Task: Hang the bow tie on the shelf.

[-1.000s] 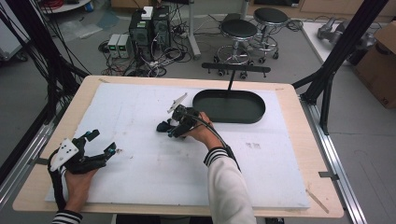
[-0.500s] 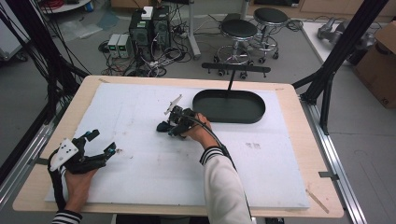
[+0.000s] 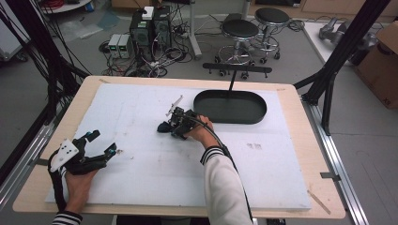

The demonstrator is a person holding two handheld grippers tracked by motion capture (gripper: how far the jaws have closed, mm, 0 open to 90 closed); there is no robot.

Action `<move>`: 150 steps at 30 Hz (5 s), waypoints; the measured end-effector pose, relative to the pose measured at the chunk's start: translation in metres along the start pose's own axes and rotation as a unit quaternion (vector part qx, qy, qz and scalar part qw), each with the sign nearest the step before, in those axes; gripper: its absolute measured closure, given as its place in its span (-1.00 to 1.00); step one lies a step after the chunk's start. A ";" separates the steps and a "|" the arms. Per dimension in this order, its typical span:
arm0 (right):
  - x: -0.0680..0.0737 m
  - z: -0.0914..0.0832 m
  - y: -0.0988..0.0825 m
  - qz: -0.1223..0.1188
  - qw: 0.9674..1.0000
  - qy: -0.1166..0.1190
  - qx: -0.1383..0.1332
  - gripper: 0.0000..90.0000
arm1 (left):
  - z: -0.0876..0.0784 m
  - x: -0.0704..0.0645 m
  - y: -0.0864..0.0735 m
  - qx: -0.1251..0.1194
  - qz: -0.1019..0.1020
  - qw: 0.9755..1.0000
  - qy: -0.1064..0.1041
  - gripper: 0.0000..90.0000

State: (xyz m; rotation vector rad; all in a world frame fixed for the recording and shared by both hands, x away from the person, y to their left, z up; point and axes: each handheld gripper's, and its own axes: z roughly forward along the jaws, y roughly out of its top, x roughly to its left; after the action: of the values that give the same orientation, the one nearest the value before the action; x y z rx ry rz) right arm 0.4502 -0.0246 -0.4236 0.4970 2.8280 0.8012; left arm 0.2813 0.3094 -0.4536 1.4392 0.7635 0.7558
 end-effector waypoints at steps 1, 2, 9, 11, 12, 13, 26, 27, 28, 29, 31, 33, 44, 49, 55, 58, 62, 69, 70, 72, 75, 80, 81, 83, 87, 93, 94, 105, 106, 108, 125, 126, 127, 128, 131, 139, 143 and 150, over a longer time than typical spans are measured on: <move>-0.001 0.000 0.000 0.001 1.000 0.005 -0.001 0.49 | 0.000 0.000 0.000 0.000 0.000 1.000 0.000 -0.65; -0.001 0.000 -0.001 0.008 1.000 0.007 -0.001 0.51 | 0.000 0.000 0.000 0.000 0.000 1.000 0.000 -0.65; -0.004 0.000 -0.002 0.031 0.999 0.015 -0.006 0.63 | 0.000 0.000 0.000 0.000 0.000 1.000 0.000 -0.65; -0.001 0.000 -0.001 0.021 1.000 0.008 -0.002 0.66 | 0.000 0.000 0.000 -0.001 -0.001 1.000 0.000 -0.65; -0.001 0.000 -0.001 0.021 1.000 0.008 -0.002 0.66 | 0.000 0.000 0.000 -0.001 -0.001 1.000 0.000 -0.65; -0.001 0.000 -0.001 0.017 1.000 0.006 -0.001 0.66 | 0.000 0.000 0.000 -0.001 -0.001 1.000 0.000 -0.65; 0.001 -0.005 0.002 0.012 1.000 -0.009 -0.018 0.68 | 0.000 0.000 0.000 0.000 -0.002 1.000 0.000 -0.65; 0.001 -0.006 0.002 0.015 1.000 -0.010 -0.024 0.68 | 0.000 0.000 0.000 -0.001 -0.002 1.000 0.000 -0.65; 0.001 -0.008 0.003 0.013 0.999 -0.012 -0.031 0.68 | 0.000 0.000 0.000 -0.001 -0.002 1.000 0.000 -0.65; 0.001 -0.010 0.003 0.018 0.999 -0.012 -0.034 0.68 | 0.000 0.000 0.000 -0.001 -0.001 1.000 0.000 -0.65; 0.002 -0.013 0.004 0.014 0.999 -0.018 -0.045 0.68 | 0.000 0.000 0.000 -0.001 -0.001 1.000 0.000 -0.65; 0.002 -0.017 0.005 0.011 0.998 -0.025 -0.056 0.68 | 0.000 0.000 0.000 -0.001 -0.001 1.000 0.000 -0.65; 0.003 -0.040 0.009 0.000 0.989 -0.072 -0.126 0.68 | 0.000 0.000 0.000 -0.001 -0.001 1.000 0.000 -0.65; 0.003 -0.045 0.010 0.002 0.986 -0.079 -0.149 0.68 | 0.000 0.000 0.000 -0.001 0.000 1.000 0.000 -0.65; 0.000 -0.054 0.009 0.021 0.977 -0.080 -0.197 0.68 | 0.000 0.000 0.000 -0.001 0.000 1.000 0.000 -0.65; -0.002 -0.059 0.009 0.023 0.974 -0.083 -0.212 0.68 | 0.000 0.000 0.000 -0.001 0.000 1.000 0.001 -0.65; -0.006 -0.068 0.006 0.033 0.970 -0.085 -0.227 0.68 | 0.000 0.000 0.000 -0.001 -0.001 1.000 0.001 -0.65; -0.013 -0.085 0.000 0.041 0.962 -0.102 -0.251 0.68 | 0.000 0.000 0.000 0.000 -0.001 1.000 0.001 -0.65; -0.014 -0.089 -0.002 0.045 0.960 -0.106 -0.256 0.68 | 0.000 0.000 0.000 0.000 0.000 1.000 0.001 -0.65; -0.016 -0.093 -0.004 0.048 0.958 -0.110 -0.261 0.68 | 0.000 0.000 0.000 0.000 0.000 1.000 0.001 -0.65; -0.019 -0.101 -0.008 0.052 0.955 -0.119 -0.268 0.68 | 0.000 0.000 0.000 0.000 0.000 1.000 0.001 -0.65; -0.022 -0.112 -0.014 0.063 0.948 -0.129 -0.283 0.68 | 0.000 0.000 0.000 0.000 0.001 1.000 0.001 -0.65; -0.023 -0.114 -0.015 0.064 0.947 -0.130 -0.285 0.68 | 0.000 0.000 0.000 0.000 0.001 1.000 0.001 -0.65; -0.023 -0.117 -0.017 0.065 0.946 -0.135 -0.288 0.68 | 0.000 0.000 0.000 0.000 0.000 1.000 0.001 -0.65; -0.024 -0.123 -0.019 0.068 0.943 -0.142 -0.295 0.68 | 0.000 0.000 0.000 -0.001 0.001 1.000 0.001 -0.65; -0.027 -0.134 -0.025 0.077 0.934 -0.162 -0.310 0.68 | 0.000 0.000 0.000 0.000 0.001 1.000 0.001 -0.65; -0.027 -0.136 -0.025 0.077 0.932 -0.167 -0.312 0.68 | 0.000 0.000 0.000 0.000 0.002 1.000 0.001 -0.65; -0.031 -0.150 -0.033 0.095 0.920 -0.193 -0.329 0.68 | 0.000 0.000 0.000 0.000 0.001 1.000 0.001 -0.65; -0.031 -0.151 -0.034 0.097 0.918 -0.194 -0.331 0.68 | 0.000 0.000 0.000 0.000 0.001 1.000 0.001 -0.65; -0.033 -0.154 -0.036 0.099 0.916 -0.196 -0.336 0.68 | 0.000 0.000 0.000 0.000 0.001 1.000 0.001 -0.65; -0.043 -0.162 -0.032 0.125 0.897 -0.243 -0.349 0.68 | 0.000 0.000 0.000 -0.001 -0.001 1.000 0.001 -0.65; -0.044 -0.162 -0.030 0.129 0.896 -0.247 -0.347 0.68 | 0.000 0.000 0.000 -0.001 -0.002 1.000 0.001 -0.65; -0.045 -0.161 -0.029 0.131 0.895 -0.249 -0.346 0.68 | 0.000 0.000 0.000 0.000 -0.001 1.000 0.001 -0.65; -0.046 -0.160 -0.029 0.135 0.895 -0.247 -0.347 0.68 | 0.000 0.000 0.000 -0.001 0.000 1.000 0.001 -0.65; -0.049 -0.160 -0.026 0.144 0.891 -0.243 -0.356 0.68 | 0.000 0.000 0.000 0.000 0.000 1.000 0.001 -0.65; -0.055 -0.155 -0.015 0.149 0.885 -0.251 -0.362 0.68 | 0.000 0.000 0.000 0.000 -0.001 1.000 0.000 -0.65; -0.059 -0.149 -0.014 0.156 0.885 -0.251 -0.359 0.68 | 0.000 0.000 0.000 -0.001 -0.001 1.000 0.001 -0.65; -0.063 -0.138 -0.012 0.163 0.886 -0.252 -0.354 0.68 | 0.000 0.000 0.000 -0.001 -0.001 1.000 0.000 -0.65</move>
State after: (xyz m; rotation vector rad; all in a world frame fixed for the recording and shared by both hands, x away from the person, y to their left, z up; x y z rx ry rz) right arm 0.4728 -0.1230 -0.3100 0.8940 1.8240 1.4241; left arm 0.2815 0.3096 -0.4538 1.4353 0.7650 0.7548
